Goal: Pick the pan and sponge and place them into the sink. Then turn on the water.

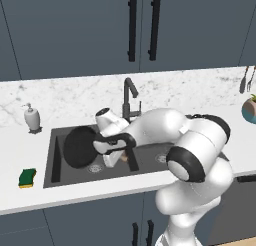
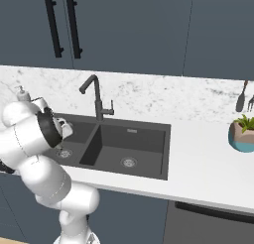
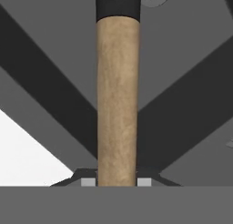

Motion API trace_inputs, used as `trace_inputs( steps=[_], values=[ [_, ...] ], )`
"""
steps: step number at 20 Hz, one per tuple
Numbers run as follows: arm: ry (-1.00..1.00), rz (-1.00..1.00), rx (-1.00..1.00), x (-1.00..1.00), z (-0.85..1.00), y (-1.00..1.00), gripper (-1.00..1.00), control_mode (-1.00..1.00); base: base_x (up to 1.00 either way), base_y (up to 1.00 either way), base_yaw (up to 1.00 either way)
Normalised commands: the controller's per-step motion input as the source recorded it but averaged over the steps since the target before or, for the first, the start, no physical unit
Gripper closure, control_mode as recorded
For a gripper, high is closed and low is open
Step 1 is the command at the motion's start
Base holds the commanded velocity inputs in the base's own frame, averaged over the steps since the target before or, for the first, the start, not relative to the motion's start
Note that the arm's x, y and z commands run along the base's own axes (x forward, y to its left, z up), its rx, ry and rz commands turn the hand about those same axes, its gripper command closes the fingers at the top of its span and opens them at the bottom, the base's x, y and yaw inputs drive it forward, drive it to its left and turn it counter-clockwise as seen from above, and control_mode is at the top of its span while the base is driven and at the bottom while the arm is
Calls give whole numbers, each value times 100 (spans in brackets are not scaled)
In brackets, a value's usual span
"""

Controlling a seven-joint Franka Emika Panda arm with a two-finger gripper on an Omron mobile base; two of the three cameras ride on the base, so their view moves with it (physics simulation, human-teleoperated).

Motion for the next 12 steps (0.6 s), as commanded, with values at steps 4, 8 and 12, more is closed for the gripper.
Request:
trace_inputs(
  steps=[4, 8, 12],
  values=[
    [9, 0, -8, 34, -40, 0, 100, -100, 0, 0, 0],
    [1, 3, -8, 34, -41, 0, 100, -100, 0, 0, 0],
    [0, 0, -12, 32, -38, 1, 100, -100, 0, 0, 0]
  ],
)
